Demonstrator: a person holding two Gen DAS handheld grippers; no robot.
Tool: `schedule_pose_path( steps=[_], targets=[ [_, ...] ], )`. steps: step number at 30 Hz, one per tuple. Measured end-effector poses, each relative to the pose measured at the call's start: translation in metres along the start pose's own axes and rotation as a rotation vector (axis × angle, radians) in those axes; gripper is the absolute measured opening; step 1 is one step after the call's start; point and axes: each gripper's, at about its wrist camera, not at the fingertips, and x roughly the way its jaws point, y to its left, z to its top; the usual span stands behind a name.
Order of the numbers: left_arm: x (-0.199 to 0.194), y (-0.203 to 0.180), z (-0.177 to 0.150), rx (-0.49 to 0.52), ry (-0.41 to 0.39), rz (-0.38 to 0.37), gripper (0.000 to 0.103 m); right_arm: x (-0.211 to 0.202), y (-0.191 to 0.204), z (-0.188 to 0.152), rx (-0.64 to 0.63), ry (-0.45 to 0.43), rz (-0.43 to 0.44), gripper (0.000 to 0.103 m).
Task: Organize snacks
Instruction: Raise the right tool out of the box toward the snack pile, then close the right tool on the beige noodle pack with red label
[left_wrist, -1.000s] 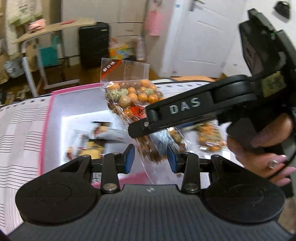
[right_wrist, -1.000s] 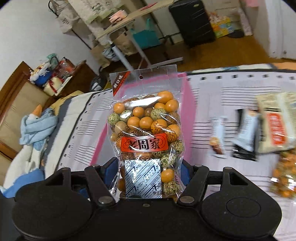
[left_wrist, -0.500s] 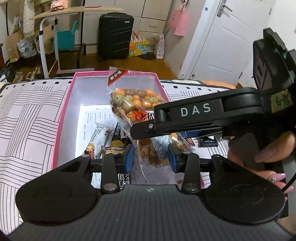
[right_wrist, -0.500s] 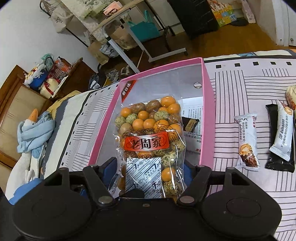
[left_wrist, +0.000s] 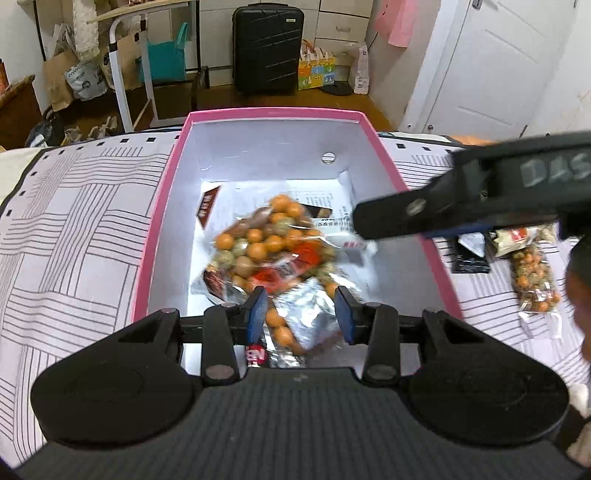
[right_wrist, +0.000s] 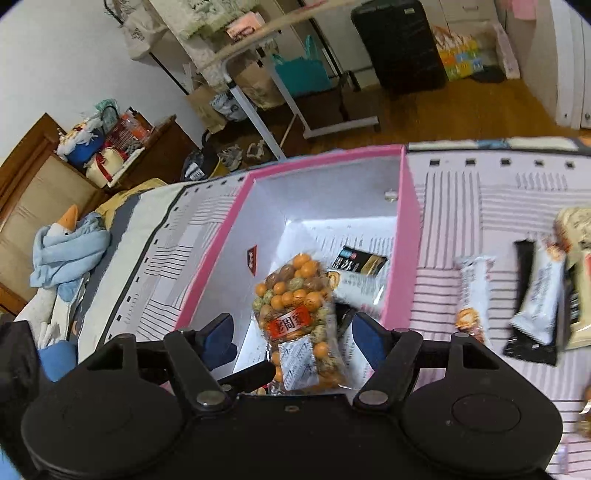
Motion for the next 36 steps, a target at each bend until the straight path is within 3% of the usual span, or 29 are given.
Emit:
schedule_pose_path(
  steps=[9, 16, 21, 22, 24, 30, 36],
  targets=[
    [-0.053, -0.031, -0.003, 0.062, -0.016, -0.057, 0.040, -0.101, -0.008, -0.004, -0.153, -0.078, -0.039, 0.076],
    [-0.106, -0.076, 0.012, 0.147, -0.078, -0.113, 0.042, -0.171, -0.032, -0.006, -0.206, -0.190, -0.063, 0.077],
    [-0.121, -0.117, 0.029, 0.173, -0.142, -0.150, 0.061, -0.196, -0.061, -0.005, -0.240, -0.274, -0.081, 0.082],
    [-0.120, -0.123, 0.032, 0.162, -0.164, -0.155, 0.065, -0.196, -0.069, -0.005, -0.246, -0.288, -0.082, 0.092],
    [-0.110, -0.138, 0.040, 0.139, -0.195, -0.142, 0.079, -0.193, -0.090, -0.005, -0.248, -0.329, -0.128, 0.096],
    [-0.043, -0.168, 0.061, 0.079, -0.161, -0.149, 0.079, -0.156, -0.171, -0.003, -0.110, -0.374, -0.218, 0.095],
    [0.036, -0.182, 0.064, -0.041, -0.126, -0.202, 0.079, -0.118, -0.234, 0.007, 0.037, -0.339, -0.261, 0.089]
  ],
)
